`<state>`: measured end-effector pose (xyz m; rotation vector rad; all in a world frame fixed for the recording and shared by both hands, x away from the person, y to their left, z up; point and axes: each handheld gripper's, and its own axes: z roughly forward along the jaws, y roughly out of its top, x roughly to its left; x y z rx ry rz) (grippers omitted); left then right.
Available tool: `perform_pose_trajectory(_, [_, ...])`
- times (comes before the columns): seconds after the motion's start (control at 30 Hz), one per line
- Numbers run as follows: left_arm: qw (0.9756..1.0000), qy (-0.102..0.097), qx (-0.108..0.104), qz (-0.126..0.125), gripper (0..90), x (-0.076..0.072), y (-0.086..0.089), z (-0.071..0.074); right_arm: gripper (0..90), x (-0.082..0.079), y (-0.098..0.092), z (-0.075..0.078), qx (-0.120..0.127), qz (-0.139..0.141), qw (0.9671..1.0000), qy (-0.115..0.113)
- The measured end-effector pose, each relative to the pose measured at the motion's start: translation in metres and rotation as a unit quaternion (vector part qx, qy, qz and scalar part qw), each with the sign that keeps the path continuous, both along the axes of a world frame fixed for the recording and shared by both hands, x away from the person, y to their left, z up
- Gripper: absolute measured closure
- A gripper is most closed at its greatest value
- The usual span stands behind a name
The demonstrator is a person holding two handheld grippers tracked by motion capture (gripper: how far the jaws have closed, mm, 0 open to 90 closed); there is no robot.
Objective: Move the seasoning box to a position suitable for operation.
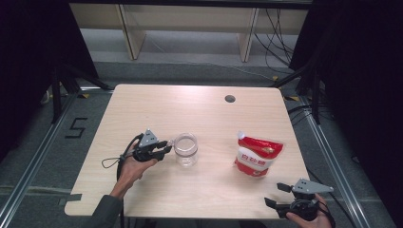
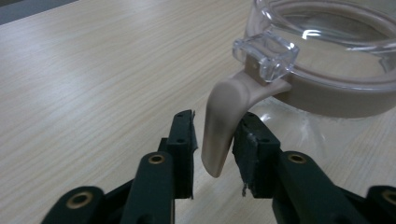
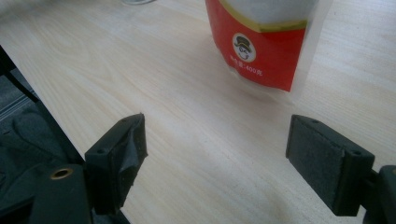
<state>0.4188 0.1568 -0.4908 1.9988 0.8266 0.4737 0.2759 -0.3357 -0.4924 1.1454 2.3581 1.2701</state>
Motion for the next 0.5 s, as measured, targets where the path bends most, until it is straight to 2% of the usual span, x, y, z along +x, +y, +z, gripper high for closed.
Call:
perform_pose_trajectory(0.03, [1.0000, -0.001, 0.003, -0.006, 73.6, 0.000, 0.000, 0.000, 21.2, -0.001, 0.001, 0.000, 0.002, -0.002, 1.0000, 0.002])
perform_pose_trajectory(0.07, [0.9998, -0.001, 0.016, -0.009, 74.7, 0.000, 0.001, 0.001, 21.2, -0.002, 0.001, 0.000, 0.004, -0.004, 1.0000, 0.005])
perform_pose_trajectory(0.1, [1.0000, 0.004, 0.005, 0.002, 77.4, -0.002, -0.001, 0.001, 21.2, 0.000, 0.000, 0.000, 0.000, -0.001, 1.0000, 0.001])
perform_pose_trajectory(0.13, [1.0000, 0.004, 0.005, 0.002, 77.6, -0.002, -0.001, 0.001, 21.2, 0.000, 0.000, 0.000, 0.000, -0.001, 1.0000, 0.001])
perform_pose_trajectory(0.17, [0.9997, 0.000, 0.025, -0.002, 77.8, -0.003, 0.000, 0.003, 21.2, -0.002, 0.000, 0.001, 0.005, -0.006, 0.9999, 0.008])
perform_pose_trajectory(0.2, [0.9997, 0.000, 0.025, -0.002, 78.0, -0.003, 0.000, 0.003, 21.2, -0.002, 0.000, 0.001, 0.005, -0.006, 0.9999, 0.011])
perform_pose_trajectory(0.23, [0.9999, -0.001, 0.012, 0.009, 78.0, -0.004, -0.003, 0.002, 21.2, -0.002, 0.000, 0.001, 0.005, -0.006, 0.9999, 0.011])
perform_pose_trajectory(0.27, [0.9996, 0.000, 0.028, 0.003, 78.1, -0.004, -0.002, 0.003, 21.2, -0.002, 0.000, 0.000, 0.007, -0.007, 0.9999, 0.013])
perform_pose_trajectory(0.3, [0.9996, -0.003, 0.029, 0.000, 78.2, -0.004, -0.002, 0.003, 21.2, -0.002, 0.000, 0.000, 0.008, -0.007, 0.9998, 0.017])
perform_pose_trajectory(0.33, [0.9997, 0.003, 0.024, 0.004, 78.1, -0.006, -0.004, 0.003, 21.2, 0.000, -0.001, 0.000, -0.001, 0.001, 1.0000, 0.004])
perform_pose_trajectory(0.37, [0.9996, 0.000, 0.029, 0.000, 78.1, -0.006, -0.004, 0.004, 21.3, 0.000, -0.001, 0.000, -0.002, -0.001, 1.0000, -0.005])
perform_pose_trajectory(0.43, [0.9996, 0.003, 0.026, 0.009, 78.3, -0.009, -0.008, 0.005, 21.3, -0.002, 0.001, 0.000, 0.008, -0.008, 0.9998, 0.018])
perform_pose_trajectory(0.5, [0.9997, 0.005, 0.018, 0.013, 78.2, -0.012, -0.012, 0.005, 21.3, -0.001, 0.000, 0.000, 0.008, -0.008, 0.9999, 0.009])
